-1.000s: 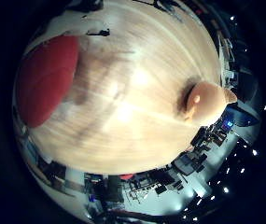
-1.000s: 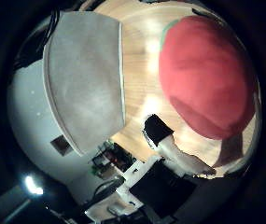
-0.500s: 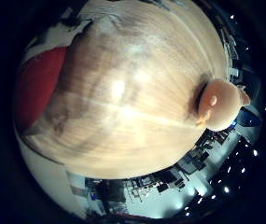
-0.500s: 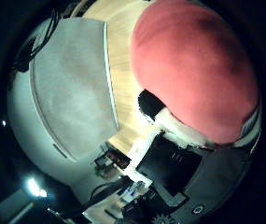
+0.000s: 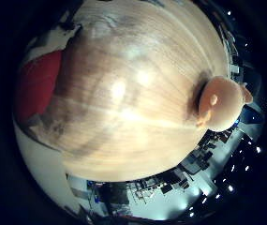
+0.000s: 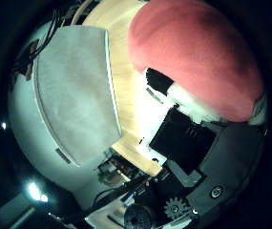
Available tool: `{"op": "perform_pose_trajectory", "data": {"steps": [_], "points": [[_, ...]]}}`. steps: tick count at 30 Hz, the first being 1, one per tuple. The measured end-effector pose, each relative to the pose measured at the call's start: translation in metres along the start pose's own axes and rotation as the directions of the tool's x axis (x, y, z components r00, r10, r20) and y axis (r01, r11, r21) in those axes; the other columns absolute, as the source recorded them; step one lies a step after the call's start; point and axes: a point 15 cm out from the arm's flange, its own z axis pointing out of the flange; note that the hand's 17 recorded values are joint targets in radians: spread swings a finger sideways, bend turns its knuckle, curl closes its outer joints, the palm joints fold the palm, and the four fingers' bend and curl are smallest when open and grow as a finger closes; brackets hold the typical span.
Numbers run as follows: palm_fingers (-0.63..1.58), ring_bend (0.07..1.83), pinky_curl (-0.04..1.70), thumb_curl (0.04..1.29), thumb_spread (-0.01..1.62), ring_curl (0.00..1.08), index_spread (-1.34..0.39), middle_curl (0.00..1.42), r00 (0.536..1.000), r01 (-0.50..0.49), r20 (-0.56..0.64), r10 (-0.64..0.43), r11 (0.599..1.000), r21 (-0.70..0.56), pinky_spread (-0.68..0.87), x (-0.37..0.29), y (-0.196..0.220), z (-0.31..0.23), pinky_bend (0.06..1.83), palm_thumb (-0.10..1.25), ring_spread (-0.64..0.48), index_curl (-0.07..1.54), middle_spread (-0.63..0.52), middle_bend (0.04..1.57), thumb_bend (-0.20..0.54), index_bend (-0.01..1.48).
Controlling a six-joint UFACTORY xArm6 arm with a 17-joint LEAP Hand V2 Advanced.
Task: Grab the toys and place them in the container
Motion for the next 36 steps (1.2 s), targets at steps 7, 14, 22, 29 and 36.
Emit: {"op": "perform_pose_trajectory", "data": {"steps": [7,14,22,29,36], "points": [[1.24,1.33,0.38,0.36,1.01,0.5,-0.52,0.67,1.0,0.017,-0.002,-0.017,1.0,0.014,-0.36,-0.001,0.007,-0.018,1.36,0.99,-0.27,0.44,-0.36,0.94,-0.014,0.49],[1.23,1.34,0.41,0.36,0.98,0.5,-0.52,0.66,1.0,0.018,0.002,-0.018,0.998,0.06,-0.37,-0.008,0.017,-0.065,1.36,1.0,-0.26,0.5,-0.34,0.97,-0.019,0.5],[1.22,1.35,0.44,0.35,0.96,0.5,-0.52,0.65,0.999,0.042,-0.019,-0.039,0.987,0.152,-0.36,-0.027,0.041,-0.128,1.34,1.0,-0.26,0.56,-0.33,0.99,-0.019,0.49],[1.22,1.35,0.46,0.35,0.95,0.5,-0.53,0.64,0.997,0.069,-0.044,-0.061,0.974,0.215,-0.37,-0.05,0.055,-0.196,1.33,1.0,-0.26,0.61,-0.33,1.01,-0.02,0.47],[1.22,1.35,0.48,0.35,0.95,0.5,-0.53,0.63,0.995,0.096,-0.022,-0.093,0.963,0.25,-0.36,-0.092,0.057,-0.228,1.32,1.0,-0.26,0.64,-0.33,1.02,-0.019,0.45]]}}
